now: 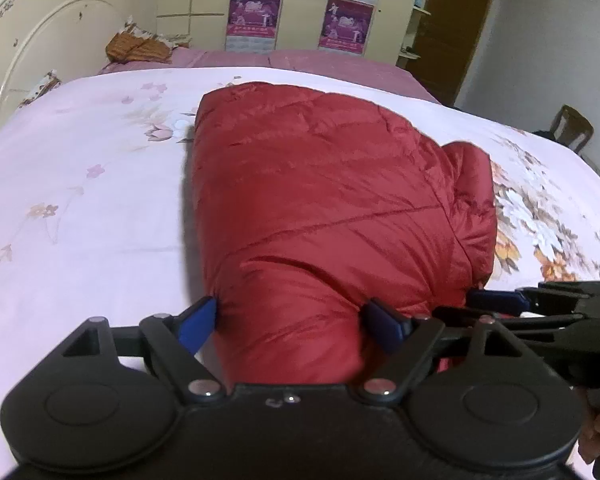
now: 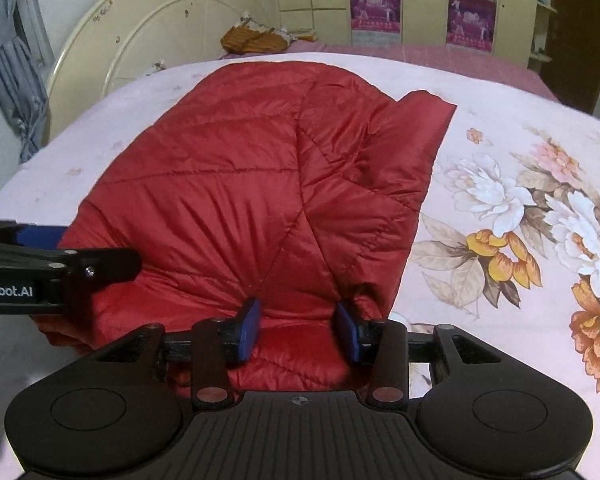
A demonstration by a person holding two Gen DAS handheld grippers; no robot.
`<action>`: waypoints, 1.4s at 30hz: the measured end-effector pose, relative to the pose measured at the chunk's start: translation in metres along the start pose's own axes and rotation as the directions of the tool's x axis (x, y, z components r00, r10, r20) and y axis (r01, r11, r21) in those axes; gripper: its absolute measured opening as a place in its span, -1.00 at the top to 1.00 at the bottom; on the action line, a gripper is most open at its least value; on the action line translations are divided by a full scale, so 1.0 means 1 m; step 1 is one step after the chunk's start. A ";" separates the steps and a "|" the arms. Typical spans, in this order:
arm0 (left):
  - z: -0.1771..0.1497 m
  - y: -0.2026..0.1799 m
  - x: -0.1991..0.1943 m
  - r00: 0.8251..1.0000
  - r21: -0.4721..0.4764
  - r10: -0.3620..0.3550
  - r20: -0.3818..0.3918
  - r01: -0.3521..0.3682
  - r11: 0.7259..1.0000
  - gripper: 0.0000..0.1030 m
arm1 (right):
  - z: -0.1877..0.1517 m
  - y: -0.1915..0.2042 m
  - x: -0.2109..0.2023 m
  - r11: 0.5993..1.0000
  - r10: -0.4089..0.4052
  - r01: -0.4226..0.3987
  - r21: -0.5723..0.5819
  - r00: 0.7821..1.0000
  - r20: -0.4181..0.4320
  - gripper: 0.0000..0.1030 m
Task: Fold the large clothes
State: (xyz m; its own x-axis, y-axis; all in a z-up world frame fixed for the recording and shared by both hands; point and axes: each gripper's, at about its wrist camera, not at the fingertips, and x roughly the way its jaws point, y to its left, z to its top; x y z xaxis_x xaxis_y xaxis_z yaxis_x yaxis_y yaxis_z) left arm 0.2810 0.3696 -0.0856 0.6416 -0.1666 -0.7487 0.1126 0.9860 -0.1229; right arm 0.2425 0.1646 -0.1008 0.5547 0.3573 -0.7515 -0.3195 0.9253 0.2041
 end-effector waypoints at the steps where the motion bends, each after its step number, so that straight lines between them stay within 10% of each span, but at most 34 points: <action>1: 0.000 -0.001 -0.003 1.000 -0.009 0.000 0.002 0.000 1.000 -0.54 | 0.003 -0.003 -0.003 1.000 0.010 -0.010 0.012 1.000 -0.002 0.19; 11: 0.040 -0.015 0.003 0.997 0.022 0.012 0.071 -0.013 1.000 -0.52 | 0.045 -0.020 -0.040 0.998 -0.041 0.030 0.062 0.982 0.185 0.19; 27: 0.042 -0.014 0.025 0.995 -0.018 0.098 -0.014 -0.099 0.995 -0.99 | 0.035 -0.037 0.029 0.992 -0.099 0.096 0.085 0.995 0.031 0.19; 42: -0.011 -0.090 -0.121 0.957 -0.021 0.257 0.135 -0.257 0.966 -1.00 | 0.002 -0.020 -0.130 0.994 0.018 -0.045 0.102 0.967 0.253 0.18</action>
State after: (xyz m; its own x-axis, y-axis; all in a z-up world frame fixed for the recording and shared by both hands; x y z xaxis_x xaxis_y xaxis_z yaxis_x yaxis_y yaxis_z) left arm 0.1848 0.3012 0.0090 0.7452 0.0937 -0.6603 -0.0722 0.9956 0.0598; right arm 0.1783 0.1004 -0.0058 0.7254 0.3940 -0.5644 -0.2640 0.9165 0.3004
